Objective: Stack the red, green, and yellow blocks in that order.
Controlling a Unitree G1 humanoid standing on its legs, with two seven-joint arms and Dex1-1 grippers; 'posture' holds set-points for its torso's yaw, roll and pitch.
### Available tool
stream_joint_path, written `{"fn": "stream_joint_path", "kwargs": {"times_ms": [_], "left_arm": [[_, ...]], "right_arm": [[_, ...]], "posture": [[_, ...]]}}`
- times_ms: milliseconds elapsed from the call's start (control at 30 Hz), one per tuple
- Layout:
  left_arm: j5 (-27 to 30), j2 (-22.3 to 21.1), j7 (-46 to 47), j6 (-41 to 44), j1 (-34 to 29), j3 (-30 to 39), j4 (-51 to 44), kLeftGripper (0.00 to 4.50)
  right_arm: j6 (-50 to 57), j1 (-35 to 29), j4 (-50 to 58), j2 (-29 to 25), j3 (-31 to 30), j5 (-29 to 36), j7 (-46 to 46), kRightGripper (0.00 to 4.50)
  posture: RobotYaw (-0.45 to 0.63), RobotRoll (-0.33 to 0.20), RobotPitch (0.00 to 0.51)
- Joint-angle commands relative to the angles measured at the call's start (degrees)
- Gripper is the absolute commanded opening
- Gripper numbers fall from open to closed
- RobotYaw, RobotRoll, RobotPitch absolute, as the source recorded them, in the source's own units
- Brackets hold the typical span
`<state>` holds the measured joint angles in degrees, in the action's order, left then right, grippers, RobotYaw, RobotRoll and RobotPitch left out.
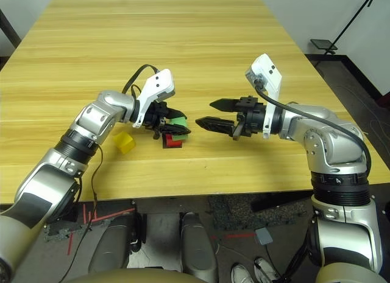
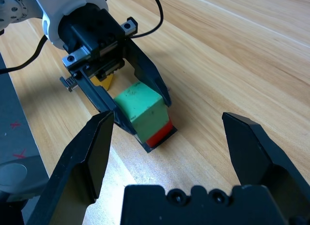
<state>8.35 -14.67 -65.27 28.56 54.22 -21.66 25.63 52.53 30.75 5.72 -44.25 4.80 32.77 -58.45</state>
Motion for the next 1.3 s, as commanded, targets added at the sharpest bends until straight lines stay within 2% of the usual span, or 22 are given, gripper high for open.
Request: {"fn": "stream_joint_path", "kwargs": {"times_ms": [33,467,700,733,1000,1200,1300], "left_arm": [[-0.81,-0.55,-1.01,0.25,0.98,-0.07,0.20,2.02],[-2.29,-0.33,-0.55,-1.81,1.50,0.64,3.09,2.02],[-1.52,-0.14,0.54,1.49,0.09,1.11,0.14,4.39],[-1.15,-0.13,0.81,2.32,-0.13,1.47,-0.72,4.45],[2.93,-4.32,4.74,14.16,-5.31,6.11,-18.77,4.45],[3.19,-9.65,13.09,23.13,-9.82,11.53,-29.56,4.45],[3.42,-12.56,18.63,30.36,-15.27,15.48,-36.63,4.45]], "right_arm": [[-0.07,0.29,0.05,-0.09,-0.18,0.66,0.28,4.50],[-0.57,1.12,-1.01,0.63,-0.75,0.36,0.12,4.50],[-1.15,1.53,-2.02,0.67,-1.00,0.06,-0.14,4.50],[-1.26,1.65,-2.19,0.72,-1.09,0.01,-0.16,4.50],[-3.32,3.45,-4.70,1.34,-2.50,-0.48,-0.87,4.50],[-4.95,5.16,-6.91,2.30,-3.71,-0.85,-1.79,4.50],[-6.24,6.38,-8.66,2.68,-4.46,-1.31,-2.68,4.50]], "posture": [[0.12,-0.119,0.127],[0.13,-0.122,0.124],[0.15,-0.122,0.114],[0.15,-0.122,0.112],[0.20,-0.124,0.086],[0.24,-0.125,0.072],[0.25,-0.127,0.071]]}}
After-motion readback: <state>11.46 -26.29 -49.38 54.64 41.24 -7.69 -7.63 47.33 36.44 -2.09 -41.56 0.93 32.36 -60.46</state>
